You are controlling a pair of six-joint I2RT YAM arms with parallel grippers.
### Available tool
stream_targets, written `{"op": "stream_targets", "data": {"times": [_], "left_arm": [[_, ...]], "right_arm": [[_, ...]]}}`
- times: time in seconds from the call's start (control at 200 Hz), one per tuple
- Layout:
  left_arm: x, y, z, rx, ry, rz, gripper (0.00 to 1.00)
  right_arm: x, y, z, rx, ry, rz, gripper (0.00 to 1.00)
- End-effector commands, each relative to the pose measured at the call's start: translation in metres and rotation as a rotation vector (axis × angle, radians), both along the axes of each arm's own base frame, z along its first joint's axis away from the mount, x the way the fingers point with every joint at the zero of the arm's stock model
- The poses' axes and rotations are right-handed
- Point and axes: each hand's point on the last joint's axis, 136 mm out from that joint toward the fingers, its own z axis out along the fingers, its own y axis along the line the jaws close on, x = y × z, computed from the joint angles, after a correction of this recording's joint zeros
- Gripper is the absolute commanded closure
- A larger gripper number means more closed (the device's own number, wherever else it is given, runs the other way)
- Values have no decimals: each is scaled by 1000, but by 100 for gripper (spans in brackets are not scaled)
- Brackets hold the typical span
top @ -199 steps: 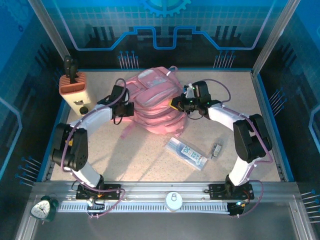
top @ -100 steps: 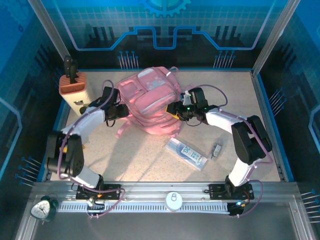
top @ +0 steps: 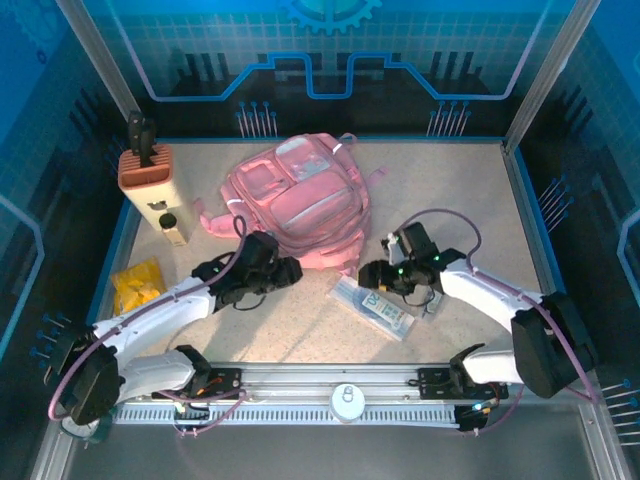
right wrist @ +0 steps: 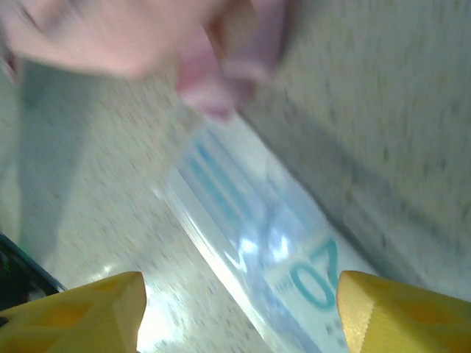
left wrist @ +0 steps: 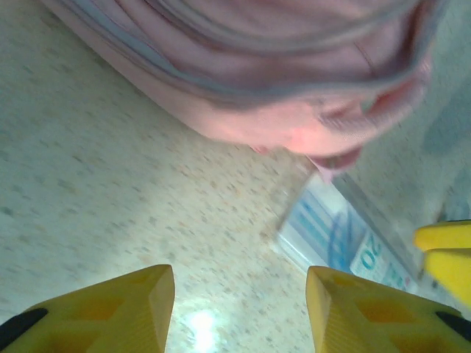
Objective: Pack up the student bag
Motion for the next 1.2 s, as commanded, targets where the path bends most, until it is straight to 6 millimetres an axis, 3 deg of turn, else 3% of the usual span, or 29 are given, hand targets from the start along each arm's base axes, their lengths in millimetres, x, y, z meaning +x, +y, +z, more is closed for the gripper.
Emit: {"op": "stream_targets", "data": {"times": [0.0,0.19,0.45,0.615,0.785,1.061,1.196], "left_arm": [[2,-9,-1,-42,-18,86,51],[-7,-21,-11,-52,-3,70,51],[-20,-7,-25,-28,11,132,51],[-28,0,-24,-26,16,152,51],[-34,-16,-24,-71,30,138,51],[-34,-56,-40,-96,59,118,57],[-32,-67,-52,-64,98,109,63]], "right_arm": [[-25,-4,-11,-44,35,46,32],[-36,13,-20,-42,28,72,33],[-36,87,-17,76,-18,132,33],[-26,117,-5,131,-56,136,31],[-31,95,1,85,-76,142,30],[-43,3,-17,-71,13,62,22],[-53,-10,-26,-92,44,88,20]]}}
